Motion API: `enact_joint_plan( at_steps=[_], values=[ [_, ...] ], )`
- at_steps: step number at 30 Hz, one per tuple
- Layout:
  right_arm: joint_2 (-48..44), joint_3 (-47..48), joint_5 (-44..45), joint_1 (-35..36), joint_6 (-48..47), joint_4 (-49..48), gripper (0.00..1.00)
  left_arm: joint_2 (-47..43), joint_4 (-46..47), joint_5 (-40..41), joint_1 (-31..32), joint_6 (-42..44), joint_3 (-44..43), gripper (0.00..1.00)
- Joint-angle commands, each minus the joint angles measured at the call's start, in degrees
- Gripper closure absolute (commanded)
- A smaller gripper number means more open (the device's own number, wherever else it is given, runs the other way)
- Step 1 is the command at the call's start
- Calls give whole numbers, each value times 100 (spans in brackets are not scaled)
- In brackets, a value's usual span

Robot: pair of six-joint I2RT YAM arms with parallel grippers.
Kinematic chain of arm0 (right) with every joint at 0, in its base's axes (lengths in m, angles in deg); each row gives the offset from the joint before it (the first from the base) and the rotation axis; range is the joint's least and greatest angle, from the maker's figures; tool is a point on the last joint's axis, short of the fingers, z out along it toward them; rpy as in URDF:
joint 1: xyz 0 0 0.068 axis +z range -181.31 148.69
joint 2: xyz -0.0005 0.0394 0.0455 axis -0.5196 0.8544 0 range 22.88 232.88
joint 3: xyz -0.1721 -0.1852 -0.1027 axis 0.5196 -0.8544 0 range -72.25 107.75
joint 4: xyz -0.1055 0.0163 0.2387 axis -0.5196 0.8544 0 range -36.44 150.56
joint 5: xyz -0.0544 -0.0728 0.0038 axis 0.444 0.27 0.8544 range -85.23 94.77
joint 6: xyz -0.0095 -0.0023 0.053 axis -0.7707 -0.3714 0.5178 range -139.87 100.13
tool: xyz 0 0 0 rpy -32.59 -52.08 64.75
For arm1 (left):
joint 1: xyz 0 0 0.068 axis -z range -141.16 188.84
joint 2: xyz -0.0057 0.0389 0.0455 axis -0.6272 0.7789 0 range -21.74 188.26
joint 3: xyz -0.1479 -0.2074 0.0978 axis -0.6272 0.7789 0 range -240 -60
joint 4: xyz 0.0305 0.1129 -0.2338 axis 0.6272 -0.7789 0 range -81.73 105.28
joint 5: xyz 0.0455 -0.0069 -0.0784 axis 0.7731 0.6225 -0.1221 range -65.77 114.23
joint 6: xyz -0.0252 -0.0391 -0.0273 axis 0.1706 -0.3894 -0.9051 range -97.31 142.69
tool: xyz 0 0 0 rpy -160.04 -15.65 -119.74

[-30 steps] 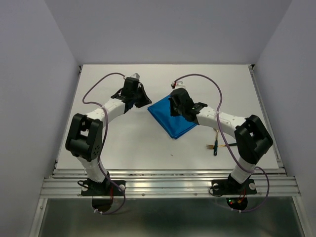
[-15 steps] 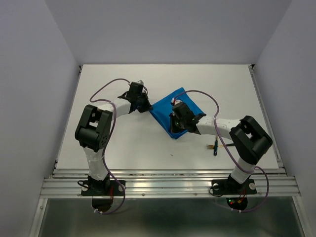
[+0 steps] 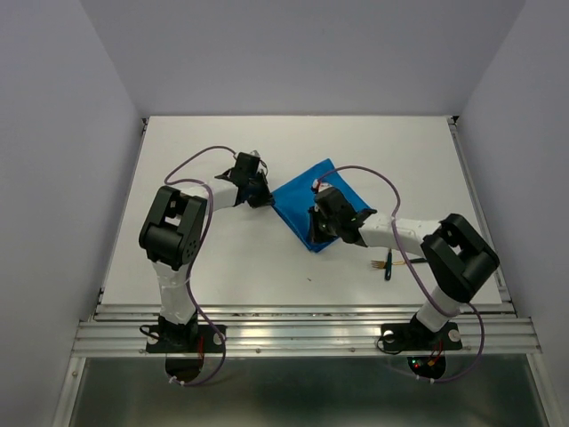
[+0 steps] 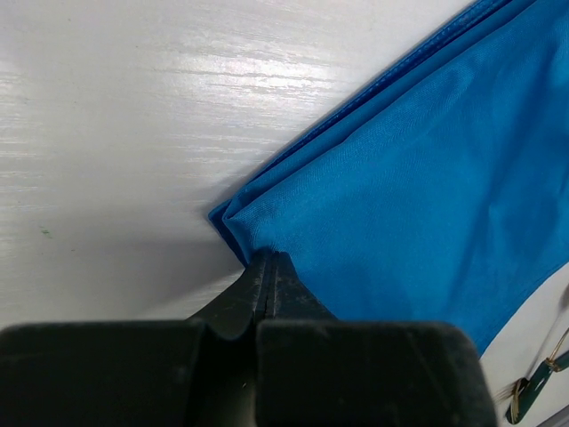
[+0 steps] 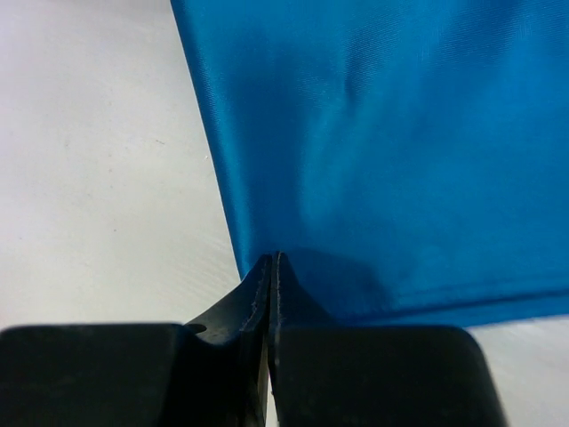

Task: Fold the napkin into a case and place the utensils inside
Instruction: Smooth out the lower triangle-folded napkin at the center of the board.

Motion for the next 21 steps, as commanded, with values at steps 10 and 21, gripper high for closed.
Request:
enact_joint_plan(
  at_steps=[10,21],
  values=[
    [-724,-421,299,8,48,-90,99,-865,-381,353,180,167,-83,100],
    [-441,-852,166,60,312,-399,99,-435,-196,248,365,61,146,100]
  ],
)
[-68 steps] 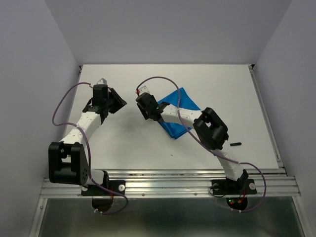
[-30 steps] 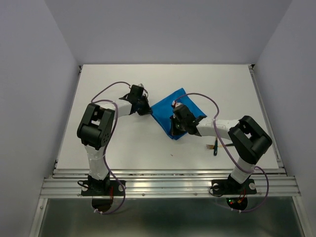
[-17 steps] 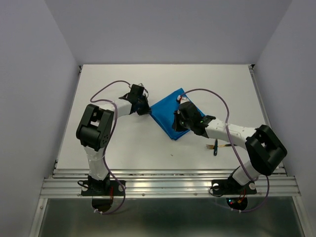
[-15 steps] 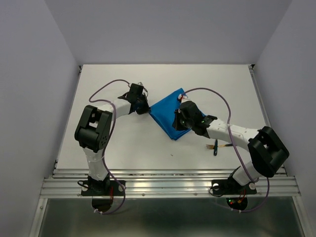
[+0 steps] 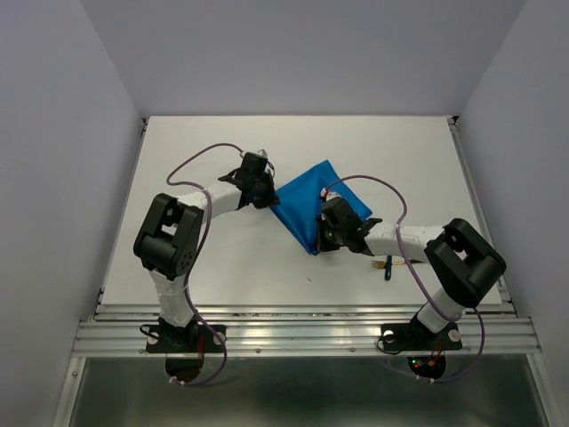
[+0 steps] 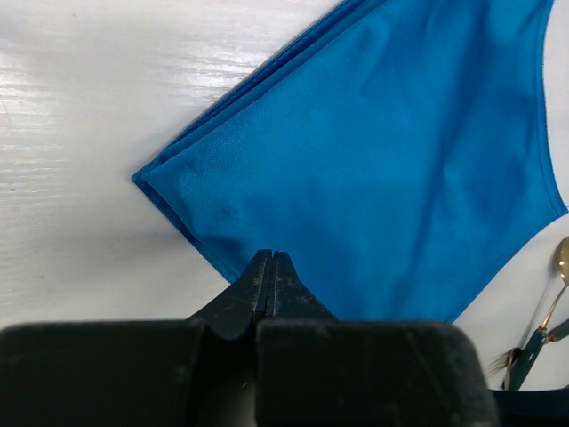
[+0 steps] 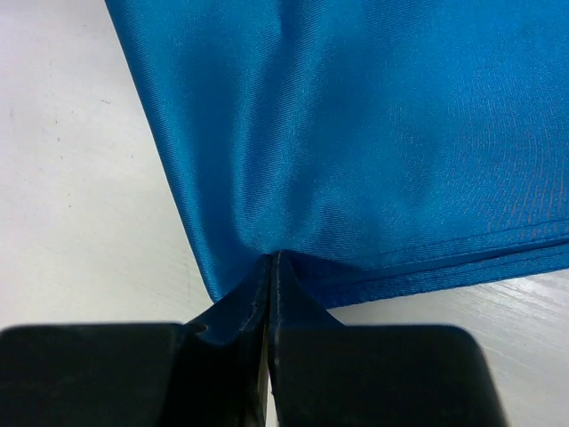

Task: Fold the napkin into a case and place the utensils inside
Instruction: Smooth out the lower triangle-folded napkin at the center of the board.

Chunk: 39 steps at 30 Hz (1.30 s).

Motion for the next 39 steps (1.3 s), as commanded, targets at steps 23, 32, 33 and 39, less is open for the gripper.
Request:
enact_joint_plan(
  at_steps=[23,32,33,39],
  values=[
    [309,144,-48,217,173,-278,99,461,-165,482,4,161,-258,100],
    [-243,187,268,217,94,37,99,400,-235,552,-57,275,-293,100],
    [-331,222,320,217,33,72,99,391,-270,587,-57,310,-345,100],
    [-893,635,1030,217,-204,494,99,66,-569,799,-57,564,-794,100]
  ],
)
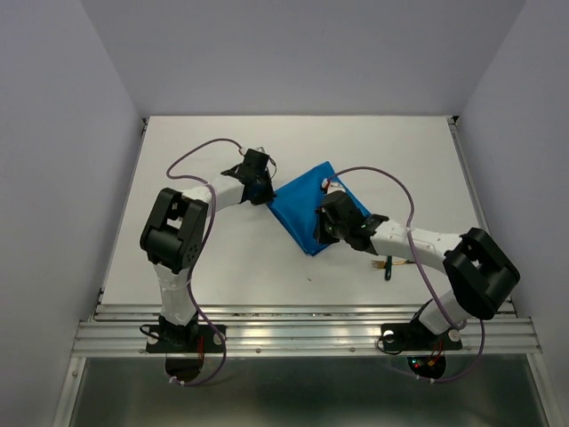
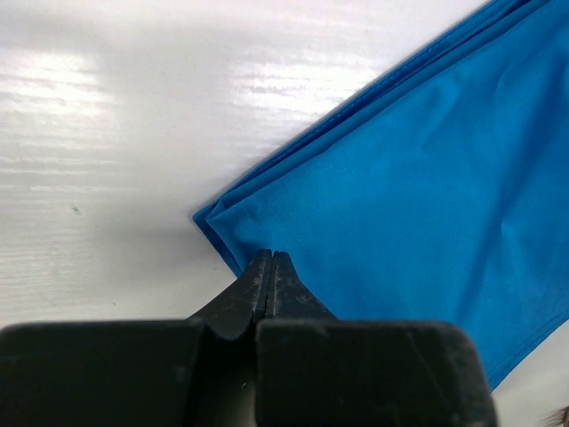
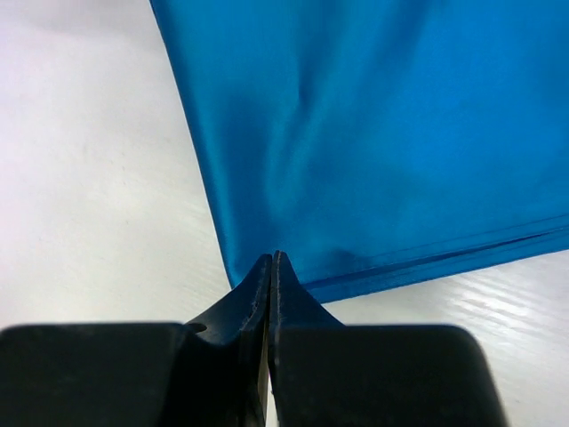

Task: Fold the napkin into a case and place the utensils inside
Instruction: Smooth out the lower triangle-folded napkin at the center of the board.

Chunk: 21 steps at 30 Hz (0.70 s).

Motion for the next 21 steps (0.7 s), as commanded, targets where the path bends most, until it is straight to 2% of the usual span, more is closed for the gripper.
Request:
enact_joint_plan(
  at_steps=[1,3,7,12,14,21],
  values=[
    [-481,454,815,59,-288,234,99,-457,-217,367,-49,311,-416,100],
    [-552,534,1079,-2,-350,313,99,-676,-296,474,-40,338,-443,100],
    [-403,806,1028,-441,-420,375,99,-853,-367,527,-40,391,-495,100],
    [449,1719,669,-986,-376,428,99,-616,-341,387,-40,294,-575,100],
    [904,2253,449,-1249,-350,454,99,-476,-140,54,-31,180,-513,100],
    [2347,4056,-484,-1365,-455,911,99,8,46,-18,-40,-31,-557,100]
  ],
)
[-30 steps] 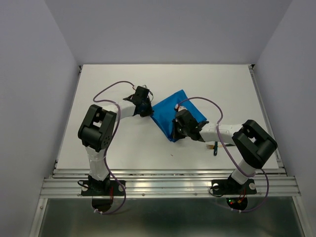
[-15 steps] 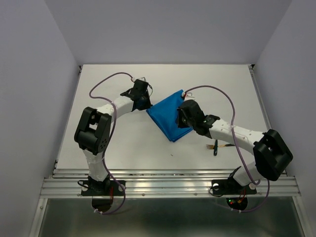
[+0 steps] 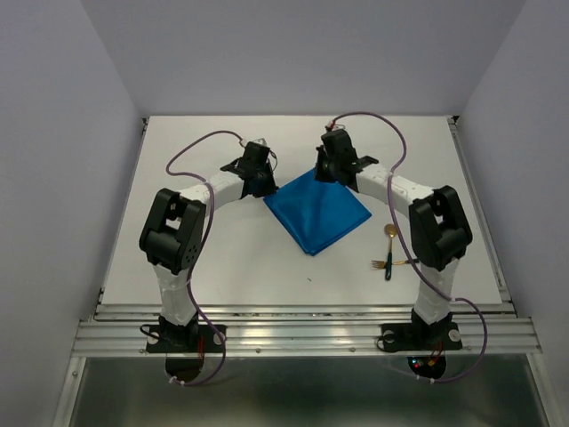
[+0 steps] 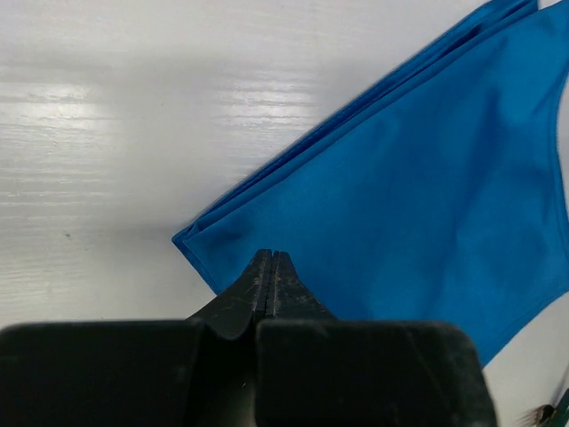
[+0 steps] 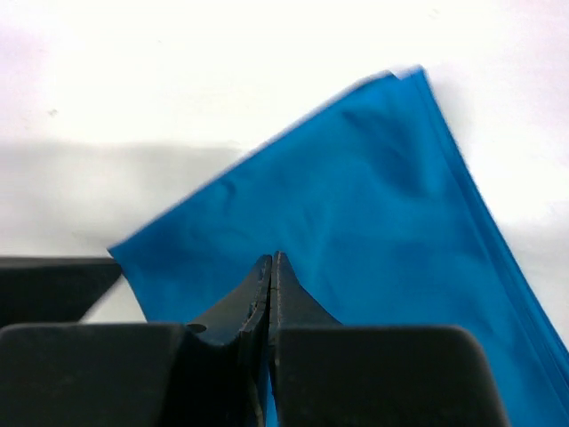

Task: Fold the napkin into a case and place the utensils inside
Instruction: Smooth out the lower triangle-folded napkin at the center of the board.

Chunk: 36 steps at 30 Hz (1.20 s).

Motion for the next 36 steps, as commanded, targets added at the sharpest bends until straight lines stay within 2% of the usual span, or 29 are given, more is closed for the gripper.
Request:
enact_joint_plan(
  at_steps=[1,8,21,36],
  values=[
    [727,1200,-845,43,-125,260,99,247,125,-51,-38,-125,-155,100],
    [1739,2098,-1787,43,-160,497,99,475,178,37,-117,-152,-84,100],
    [2461,2583,-1657,-10,-266,638,99,572,213,-24,-170,-108,118,100],
    [2769,2636,-1894,-660,-310,629,99,695,90,-42,-187,77,197,100]
  ],
)
